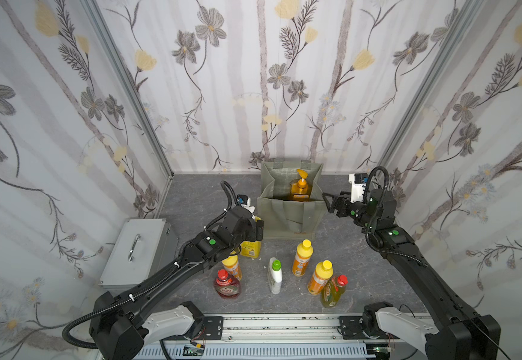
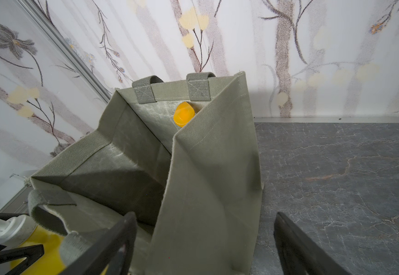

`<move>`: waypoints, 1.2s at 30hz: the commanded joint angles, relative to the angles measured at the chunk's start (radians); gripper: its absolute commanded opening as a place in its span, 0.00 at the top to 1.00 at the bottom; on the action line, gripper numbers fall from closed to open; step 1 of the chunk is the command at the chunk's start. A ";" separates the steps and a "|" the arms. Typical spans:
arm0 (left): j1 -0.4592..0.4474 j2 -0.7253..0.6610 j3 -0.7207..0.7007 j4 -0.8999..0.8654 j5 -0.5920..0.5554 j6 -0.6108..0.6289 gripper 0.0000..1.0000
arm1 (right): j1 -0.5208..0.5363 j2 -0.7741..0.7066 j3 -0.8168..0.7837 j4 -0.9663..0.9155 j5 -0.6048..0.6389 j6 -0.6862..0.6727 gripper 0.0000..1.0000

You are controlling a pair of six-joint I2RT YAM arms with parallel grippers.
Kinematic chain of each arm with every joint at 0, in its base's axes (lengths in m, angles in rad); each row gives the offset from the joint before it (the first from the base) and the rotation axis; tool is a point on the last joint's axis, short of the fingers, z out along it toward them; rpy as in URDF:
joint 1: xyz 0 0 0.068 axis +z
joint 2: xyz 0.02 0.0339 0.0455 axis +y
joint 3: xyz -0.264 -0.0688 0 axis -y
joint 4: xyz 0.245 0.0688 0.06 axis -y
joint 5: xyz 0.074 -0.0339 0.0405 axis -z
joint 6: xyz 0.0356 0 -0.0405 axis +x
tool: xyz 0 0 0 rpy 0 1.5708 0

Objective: Pack dish soap into the shopping bag
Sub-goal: Pick up the bottle of dish soap at the center of the board.

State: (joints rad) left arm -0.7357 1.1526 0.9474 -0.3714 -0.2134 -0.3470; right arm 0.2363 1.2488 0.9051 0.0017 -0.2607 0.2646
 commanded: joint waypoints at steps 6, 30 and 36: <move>-0.001 -0.021 -0.015 0.058 -0.015 0.024 0.12 | 0.002 0.009 0.011 0.026 -0.017 -0.010 0.11; 0.000 -0.058 -0.095 0.212 -0.048 0.106 0.82 | 0.014 0.031 0.018 0.023 -0.013 -0.015 0.11; -0.001 -0.094 -0.070 0.180 -0.028 0.102 0.89 | 0.016 0.038 0.020 0.024 -0.013 -0.014 0.11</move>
State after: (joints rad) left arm -0.7338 1.0748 0.8566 -0.1776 -0.2901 -0.1997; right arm 0.2497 1.2800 0.9161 0.0013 -0.2642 0.2642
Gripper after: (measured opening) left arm 0.308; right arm 0.888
